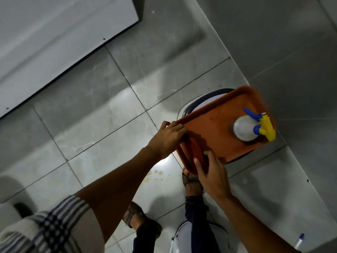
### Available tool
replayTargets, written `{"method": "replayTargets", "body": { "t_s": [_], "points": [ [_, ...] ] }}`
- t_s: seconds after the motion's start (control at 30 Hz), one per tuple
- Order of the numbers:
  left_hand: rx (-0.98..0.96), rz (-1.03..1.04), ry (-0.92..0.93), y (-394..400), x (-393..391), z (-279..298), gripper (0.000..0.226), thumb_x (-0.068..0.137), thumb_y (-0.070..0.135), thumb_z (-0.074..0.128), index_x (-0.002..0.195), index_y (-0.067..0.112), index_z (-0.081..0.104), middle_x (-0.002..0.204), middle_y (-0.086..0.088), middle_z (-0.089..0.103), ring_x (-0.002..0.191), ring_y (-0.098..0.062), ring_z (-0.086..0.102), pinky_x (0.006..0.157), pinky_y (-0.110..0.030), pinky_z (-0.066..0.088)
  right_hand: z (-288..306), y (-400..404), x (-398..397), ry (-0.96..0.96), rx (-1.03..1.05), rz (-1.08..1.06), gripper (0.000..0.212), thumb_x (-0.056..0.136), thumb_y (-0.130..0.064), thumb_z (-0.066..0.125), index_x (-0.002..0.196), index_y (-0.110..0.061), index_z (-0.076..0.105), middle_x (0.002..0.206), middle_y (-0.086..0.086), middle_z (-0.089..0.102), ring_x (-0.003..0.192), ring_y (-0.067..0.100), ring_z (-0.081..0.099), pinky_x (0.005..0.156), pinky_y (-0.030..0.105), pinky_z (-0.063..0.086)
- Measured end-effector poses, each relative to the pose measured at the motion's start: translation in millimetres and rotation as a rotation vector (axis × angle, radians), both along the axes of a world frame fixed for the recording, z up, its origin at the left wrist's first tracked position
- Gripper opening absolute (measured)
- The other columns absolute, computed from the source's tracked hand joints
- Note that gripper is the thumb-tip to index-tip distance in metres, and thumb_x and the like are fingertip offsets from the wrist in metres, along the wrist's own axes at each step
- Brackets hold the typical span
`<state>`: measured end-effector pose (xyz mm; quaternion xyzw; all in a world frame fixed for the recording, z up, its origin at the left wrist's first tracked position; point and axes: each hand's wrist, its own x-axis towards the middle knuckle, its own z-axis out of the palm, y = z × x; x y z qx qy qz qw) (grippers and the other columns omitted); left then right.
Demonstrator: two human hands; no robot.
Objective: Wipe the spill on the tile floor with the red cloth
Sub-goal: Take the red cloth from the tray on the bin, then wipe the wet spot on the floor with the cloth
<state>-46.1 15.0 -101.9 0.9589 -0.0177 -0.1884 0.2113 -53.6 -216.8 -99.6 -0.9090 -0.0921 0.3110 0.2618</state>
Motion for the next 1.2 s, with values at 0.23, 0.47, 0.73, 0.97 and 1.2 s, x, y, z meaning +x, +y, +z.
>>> {"method": "replayTargets", "body": {
  "t_s": [0.23,0.47,0.73,0.97,1.2],
  "points": [
    [-0.027,0.212,-0.181,37.8,-73.6,19.3,0.019,0.106,0.02,0.059,0.12,0.015,0.071,0.117,-0.003,0.076,0.108,-0.03,0.072,0.092,-0.039,0.05,11.8,47.4,-43.0,-0.079,0.134,0.074,0.034,0.1,-0.037,0.076,0.123,-0.012,0.069,0.111,0.007,0.077,0.092,0.011,0.064,0.077,0.011,0.046],
    [-0.082,0.423,-0.064,68.7,-155.2,-22.4,0.022,0.104,0.013,0.065,0.123,0.006,0.073,0.121,-0.01,0.078,0.109,-0.035,0.073,0.094,-0.041,0.052,-28.5,91.9,-98.3,0.002,0.205,0.154,0.03,0.101,-0.033,0.076,0.121,-0.013,0.065,0.11,0.002,0.074,0.092,0.013,0.068,0.081,0.029,0.065],
    [-0.343,0.618,0.031,66.0,-210.8,-153.4,0.026,0.104,0.007,0.063,0.13,0.005,0.066,0.123,-0.011,0.073,0.109,-0.033,0.071,0.095,-0.05,0.058,-154.9,100.9,-158.9,-0.029,0.158,0.219,0.04,0.091,-0.024,0.086,0.122,-0.007,0.068,0.115,0.012,0.074,0.097,0.025,0.075,0.084,0.039,0.07],
    [-0.015,0.817,0.164,61.4,-330.4,-286.9,0.078,0.102,0.006,0.04,0.174,0.017,0.012,0.185,-0.006,-0.003,0.172,-0.029,-0.003,0.136,-0.057,-0.001,-275.0,64.0,-221.4,-0.066,0.106,0.581,0.049,0.094,-0.07,0.06,0.125,-0.032,0.061,0.126,-0.007,0.068,0.109,0.015,0.068,0.091,0.041,0.062],
    [0.188,1.18,0.048,73.1,-435.1,-356.7,0.073,0.113,0.054,0.027,0.175,0.025,0.002,0.185,0.002,-0.006,0.173,-0.019,-0.006,0.139,-0.052,0.006,-361.9,86.2,-214.6,-0.241,0.152,0.844,0.073,0.114,-0.049,0.034,0.176,-0.021,0.009,0.187,-0.002,0.003,0.173,0.019,0.006,0.141,0.042,-0.002]
  ]
}}
